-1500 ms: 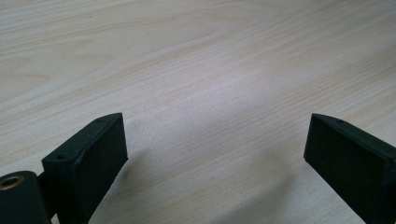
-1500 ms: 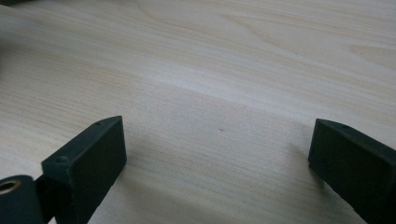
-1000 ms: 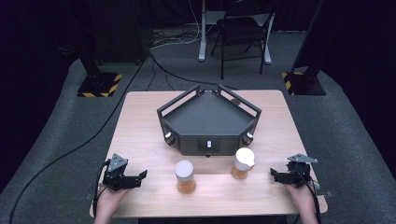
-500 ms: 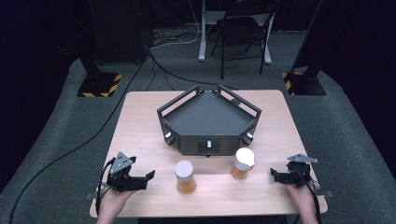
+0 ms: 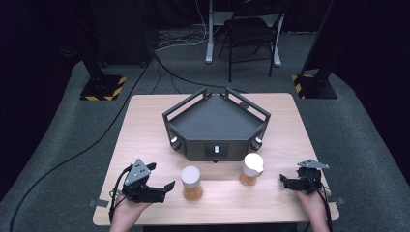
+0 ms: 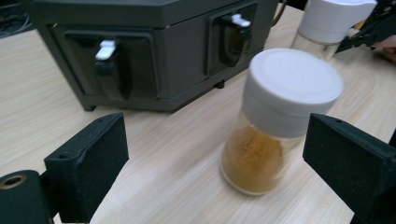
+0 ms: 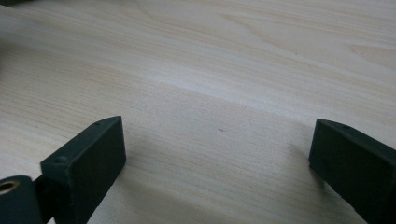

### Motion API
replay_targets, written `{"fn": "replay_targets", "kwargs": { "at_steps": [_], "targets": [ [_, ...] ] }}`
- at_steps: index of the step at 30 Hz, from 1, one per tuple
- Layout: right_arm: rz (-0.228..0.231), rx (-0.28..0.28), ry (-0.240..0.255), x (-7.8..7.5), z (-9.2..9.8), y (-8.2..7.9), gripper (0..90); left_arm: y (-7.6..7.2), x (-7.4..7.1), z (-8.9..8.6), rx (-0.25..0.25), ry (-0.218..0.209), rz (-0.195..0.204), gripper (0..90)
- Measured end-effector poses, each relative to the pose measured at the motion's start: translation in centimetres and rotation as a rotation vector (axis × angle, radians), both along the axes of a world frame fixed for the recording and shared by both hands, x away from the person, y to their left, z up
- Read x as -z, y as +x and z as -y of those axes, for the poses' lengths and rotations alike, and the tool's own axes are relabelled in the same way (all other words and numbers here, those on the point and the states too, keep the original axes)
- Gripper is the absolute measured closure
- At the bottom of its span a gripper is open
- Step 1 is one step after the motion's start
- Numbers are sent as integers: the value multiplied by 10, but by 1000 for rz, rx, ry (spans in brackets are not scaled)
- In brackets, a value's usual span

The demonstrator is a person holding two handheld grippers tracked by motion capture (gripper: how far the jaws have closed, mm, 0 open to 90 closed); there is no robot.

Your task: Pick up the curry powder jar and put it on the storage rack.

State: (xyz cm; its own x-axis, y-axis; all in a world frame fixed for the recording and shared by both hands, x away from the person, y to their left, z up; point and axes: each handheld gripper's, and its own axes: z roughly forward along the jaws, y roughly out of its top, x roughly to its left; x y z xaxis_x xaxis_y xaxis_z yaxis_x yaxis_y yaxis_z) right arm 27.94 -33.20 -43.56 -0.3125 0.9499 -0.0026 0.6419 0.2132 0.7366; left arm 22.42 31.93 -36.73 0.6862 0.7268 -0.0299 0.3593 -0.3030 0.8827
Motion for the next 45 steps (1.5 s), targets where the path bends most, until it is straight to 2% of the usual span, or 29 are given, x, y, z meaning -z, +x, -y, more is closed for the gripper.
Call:
{"fn": "replay_targets", "kwargs": {
  "at_steps": [11, 19, 23, 26, 31, 36, 43, 45],
  "targets": [
    [0, 0, 0, 0, 0, 0, 30, 7, 8, 26, 76, 7, 5, 58],
    [0, -1, 0, 0, 0, 0, 29, 19, 23, 43, 98, 0, -2, 69],
    [-1, 0, 0, 0, 0, 0, 29, 30, 35, 47, 111, -29, -18, 91],
    [0, 0, 0, 0, 0, 0, 29, 35, 40, 55, 124, -12, -11, 106],
    [0, 0, 0, 0, 0, 0, 29, 40, 47, 65, 122, 3, 1, 173],
    [0, 0, 0, 0, 0, 0, 29, 43, 55, 66, 140, -3, 19, 343],
    [0, 0, 0, 0, 0, 0, 29, 46, 47, 70, 147, 22, 20, 353],
    [0, 0, 0, 0, 0, 0, 29, 48, 42, 70, 150, 12, 18, 354]
  ]
}}
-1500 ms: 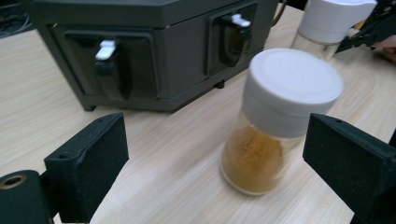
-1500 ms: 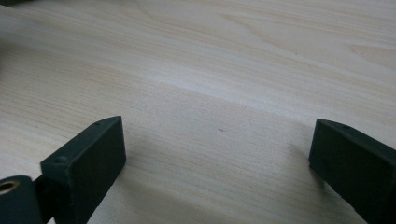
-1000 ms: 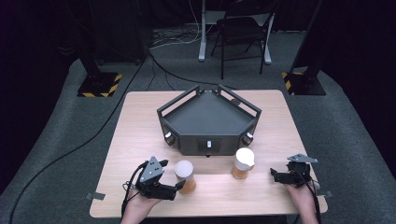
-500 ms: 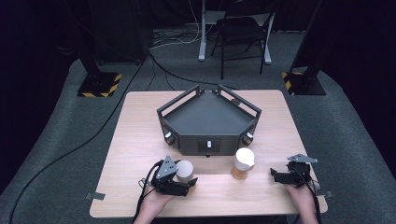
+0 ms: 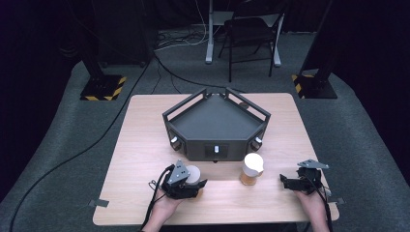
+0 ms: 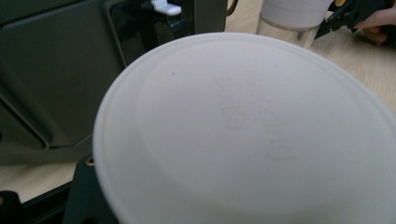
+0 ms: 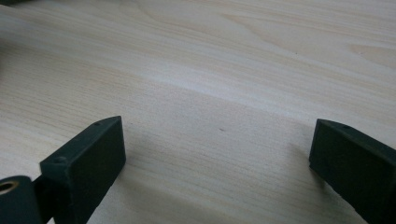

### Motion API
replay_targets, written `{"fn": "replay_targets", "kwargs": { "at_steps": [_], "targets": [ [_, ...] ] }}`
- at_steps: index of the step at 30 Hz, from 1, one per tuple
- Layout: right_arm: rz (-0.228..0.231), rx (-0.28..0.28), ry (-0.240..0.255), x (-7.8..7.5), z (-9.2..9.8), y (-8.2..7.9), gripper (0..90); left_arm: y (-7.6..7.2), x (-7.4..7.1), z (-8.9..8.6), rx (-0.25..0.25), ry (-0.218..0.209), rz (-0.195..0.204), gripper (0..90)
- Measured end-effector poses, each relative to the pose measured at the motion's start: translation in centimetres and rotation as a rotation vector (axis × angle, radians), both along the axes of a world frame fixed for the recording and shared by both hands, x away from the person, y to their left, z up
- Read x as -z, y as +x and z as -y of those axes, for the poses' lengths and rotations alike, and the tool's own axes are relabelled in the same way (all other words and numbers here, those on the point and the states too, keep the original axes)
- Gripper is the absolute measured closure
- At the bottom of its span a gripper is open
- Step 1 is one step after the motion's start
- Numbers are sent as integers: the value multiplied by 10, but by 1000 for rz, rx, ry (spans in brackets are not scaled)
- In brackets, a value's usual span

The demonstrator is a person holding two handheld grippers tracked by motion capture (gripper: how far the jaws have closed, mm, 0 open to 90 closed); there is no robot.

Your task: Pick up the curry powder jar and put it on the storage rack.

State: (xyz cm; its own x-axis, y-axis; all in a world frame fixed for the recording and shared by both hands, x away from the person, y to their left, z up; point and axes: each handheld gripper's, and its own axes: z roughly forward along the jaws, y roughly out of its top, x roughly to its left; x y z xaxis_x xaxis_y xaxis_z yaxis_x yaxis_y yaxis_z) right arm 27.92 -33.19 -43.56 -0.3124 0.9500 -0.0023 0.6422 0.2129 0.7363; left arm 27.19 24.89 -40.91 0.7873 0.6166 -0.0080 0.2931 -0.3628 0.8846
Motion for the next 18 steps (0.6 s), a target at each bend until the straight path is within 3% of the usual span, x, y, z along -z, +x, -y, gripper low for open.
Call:
{"fn": "replay_targets", "kwargs": {
  "at_steps": [18],
  "targets": [
    [0, 0, 0, 0, 0, 0, 29, 18, -65, 1, -24, -23, 42, 354]
  ]
}}
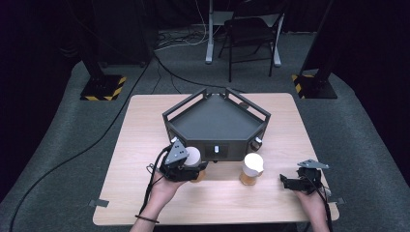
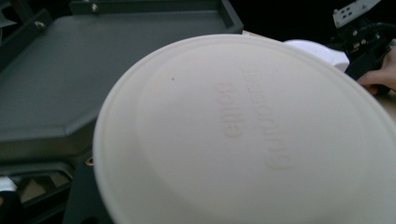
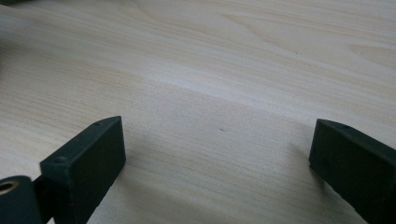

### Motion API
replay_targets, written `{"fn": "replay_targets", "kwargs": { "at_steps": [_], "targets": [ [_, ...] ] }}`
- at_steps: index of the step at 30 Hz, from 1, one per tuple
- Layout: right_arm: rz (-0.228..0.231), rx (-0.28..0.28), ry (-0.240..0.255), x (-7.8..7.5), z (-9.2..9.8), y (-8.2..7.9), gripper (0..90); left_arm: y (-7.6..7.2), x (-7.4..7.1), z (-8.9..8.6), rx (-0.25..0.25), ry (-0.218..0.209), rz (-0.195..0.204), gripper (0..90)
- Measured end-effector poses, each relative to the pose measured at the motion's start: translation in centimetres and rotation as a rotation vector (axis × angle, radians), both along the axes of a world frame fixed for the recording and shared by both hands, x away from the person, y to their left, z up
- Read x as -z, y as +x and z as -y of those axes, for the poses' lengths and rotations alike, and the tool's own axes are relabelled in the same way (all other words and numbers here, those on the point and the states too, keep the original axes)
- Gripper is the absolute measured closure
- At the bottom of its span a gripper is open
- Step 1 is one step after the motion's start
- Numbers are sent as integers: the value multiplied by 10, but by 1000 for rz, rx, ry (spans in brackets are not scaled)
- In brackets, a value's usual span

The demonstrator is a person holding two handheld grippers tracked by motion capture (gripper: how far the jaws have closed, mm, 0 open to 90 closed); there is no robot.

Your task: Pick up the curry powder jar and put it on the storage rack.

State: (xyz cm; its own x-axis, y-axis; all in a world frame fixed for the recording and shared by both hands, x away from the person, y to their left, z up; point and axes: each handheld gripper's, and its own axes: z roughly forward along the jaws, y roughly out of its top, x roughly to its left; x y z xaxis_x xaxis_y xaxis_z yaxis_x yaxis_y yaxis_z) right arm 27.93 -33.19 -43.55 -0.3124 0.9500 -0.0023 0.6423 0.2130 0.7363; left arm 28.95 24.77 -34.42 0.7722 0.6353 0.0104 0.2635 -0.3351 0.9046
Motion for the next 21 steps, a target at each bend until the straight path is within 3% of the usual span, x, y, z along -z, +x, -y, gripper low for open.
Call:
{"fn": "replay_targets", "kwargs": {
  "at_steps": [7, 11, 21],
  "targets": [
    [0, 0, 0, 0, 0, 0, 29, 13, -25, 0, -11, -6, 10, 354],
    [0, 0, 0, 0, 0, 0, 29, 29, -44, 0, -12, 2, 1, 354],
    [0, 2, -1, 0, 0, 0, 27, 54, -69, 10, -27, 34, 9, 354]
  ]
}}
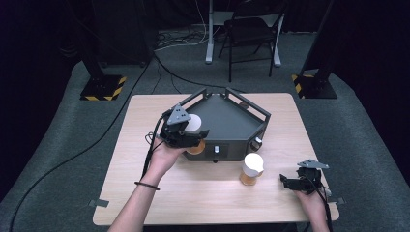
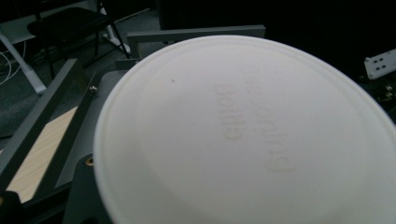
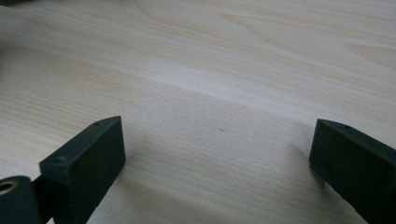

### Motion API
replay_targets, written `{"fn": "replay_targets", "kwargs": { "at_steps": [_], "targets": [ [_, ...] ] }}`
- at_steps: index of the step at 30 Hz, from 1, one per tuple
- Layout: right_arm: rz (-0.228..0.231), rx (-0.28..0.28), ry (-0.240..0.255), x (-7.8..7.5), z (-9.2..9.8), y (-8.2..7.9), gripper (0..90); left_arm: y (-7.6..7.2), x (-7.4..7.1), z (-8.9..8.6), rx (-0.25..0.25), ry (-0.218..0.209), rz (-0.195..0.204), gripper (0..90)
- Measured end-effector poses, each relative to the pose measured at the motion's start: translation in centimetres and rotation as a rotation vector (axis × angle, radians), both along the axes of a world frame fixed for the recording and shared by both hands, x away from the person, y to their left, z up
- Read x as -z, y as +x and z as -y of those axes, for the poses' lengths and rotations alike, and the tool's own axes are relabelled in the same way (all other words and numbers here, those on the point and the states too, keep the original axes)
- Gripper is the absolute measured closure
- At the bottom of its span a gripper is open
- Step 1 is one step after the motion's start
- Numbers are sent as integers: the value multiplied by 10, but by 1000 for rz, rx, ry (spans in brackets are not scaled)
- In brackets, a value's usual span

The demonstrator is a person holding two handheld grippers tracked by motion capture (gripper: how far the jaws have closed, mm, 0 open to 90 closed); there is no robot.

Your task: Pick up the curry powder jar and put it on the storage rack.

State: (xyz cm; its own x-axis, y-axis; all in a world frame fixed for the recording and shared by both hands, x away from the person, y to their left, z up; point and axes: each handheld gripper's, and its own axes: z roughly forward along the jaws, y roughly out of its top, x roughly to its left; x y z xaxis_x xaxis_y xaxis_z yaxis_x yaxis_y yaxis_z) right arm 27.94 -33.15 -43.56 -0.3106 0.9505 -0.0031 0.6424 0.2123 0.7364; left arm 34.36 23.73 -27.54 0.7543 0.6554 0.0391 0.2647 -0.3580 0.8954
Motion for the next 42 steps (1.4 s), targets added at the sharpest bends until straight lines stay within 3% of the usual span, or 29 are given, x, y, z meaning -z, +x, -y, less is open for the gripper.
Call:
{"fn": "replay_targets", "kwargs": {
  "at_steps": [4, 10, 17, 19, 21, 26, 33, 42],
  "targets": [
    [0, 1, 0, 0, 0, 0, 27, 17, -7, 10, -43, 15, 1, 354],
    [0, 0, 0, 0, 0, 0, 27, 37, -7, 21, -107, -2, -9, 354],
    [-1, 2, 0, 0, -1, 0, 24, 53, 0, 33, -163, 3, -32, 353],
    [-1, 2, 0, 0, 0, 0, 24, 60, 3, 41, -187, 28, -39, 353],
    [-1, 1, 0, 0, 0, 0, 24, 63, 4, 43, -198, 37, -46, 353],
    [-1, 0, 0, 0, 0, 0, 23, 70, 8, 41, -208, 4, -67, 352],
    [-1, 1, 0, 0, 0, 0, 23, 77, 5, 39, -208, 1, -102, 345],
    [-1, 1, 0, 0, 0, 0, 23, 73, 1, 35, -219, -6, -104, 194]
  ]
}}
